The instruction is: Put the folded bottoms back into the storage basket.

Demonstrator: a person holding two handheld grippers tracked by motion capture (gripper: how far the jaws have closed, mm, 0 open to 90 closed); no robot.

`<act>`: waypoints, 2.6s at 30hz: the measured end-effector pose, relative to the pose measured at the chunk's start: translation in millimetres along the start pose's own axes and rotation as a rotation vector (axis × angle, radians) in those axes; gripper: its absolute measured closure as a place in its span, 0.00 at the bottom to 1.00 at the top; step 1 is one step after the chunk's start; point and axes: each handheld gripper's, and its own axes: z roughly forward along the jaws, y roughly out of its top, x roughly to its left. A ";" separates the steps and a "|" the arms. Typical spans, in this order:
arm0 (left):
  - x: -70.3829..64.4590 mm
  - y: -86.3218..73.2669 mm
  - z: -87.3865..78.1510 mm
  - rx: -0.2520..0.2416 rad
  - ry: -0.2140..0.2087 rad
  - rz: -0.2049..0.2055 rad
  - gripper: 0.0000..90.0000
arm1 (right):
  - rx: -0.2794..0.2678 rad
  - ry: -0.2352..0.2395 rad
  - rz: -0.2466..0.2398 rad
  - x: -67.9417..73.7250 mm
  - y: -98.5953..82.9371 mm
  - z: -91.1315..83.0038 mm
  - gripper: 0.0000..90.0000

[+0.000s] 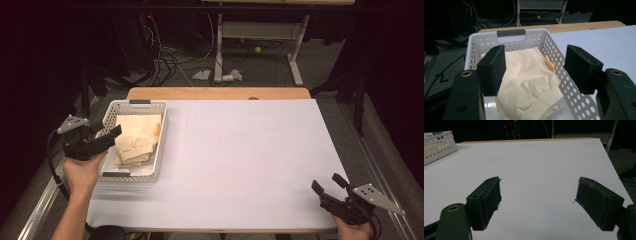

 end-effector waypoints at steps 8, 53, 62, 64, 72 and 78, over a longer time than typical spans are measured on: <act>-0.1 -4.7 -5.9 -0.013 -0.002 0.001 0.36 | -0.001 -0.001 0.002 0.0 0.0 -0.2 0.23; 4.9 -31.0 -40.0 -0.070 0.009 -0.013 0.36 | 0.000 -0.003 0.005 0.3 -0.1 -1.1 0.23; 4.6 -37.5 -45.9 -0.078 0.012 -0.013 0.36 | 0.000 -0.005 0.002 0.4 -0.2 -1.2 0.23; 4.7 -39.3 -47.2 -0.079 0.011 -0.015 0.36 | -0.001 -0.005 0.003 0.6 -0.2 -1.2 0.23; 5.5 -47.2 -50.8 -0.087 0.013 -0.028 0.35 | 0.000 -0.006 0.003 0.6 -0.3 -1.2 0.23; 6.1 -53.3 -54.5 -0.086 0.021 -0.029 0.35 | 0.000 -0.005 -0.001 0.6 -0.3 -1.5 0.23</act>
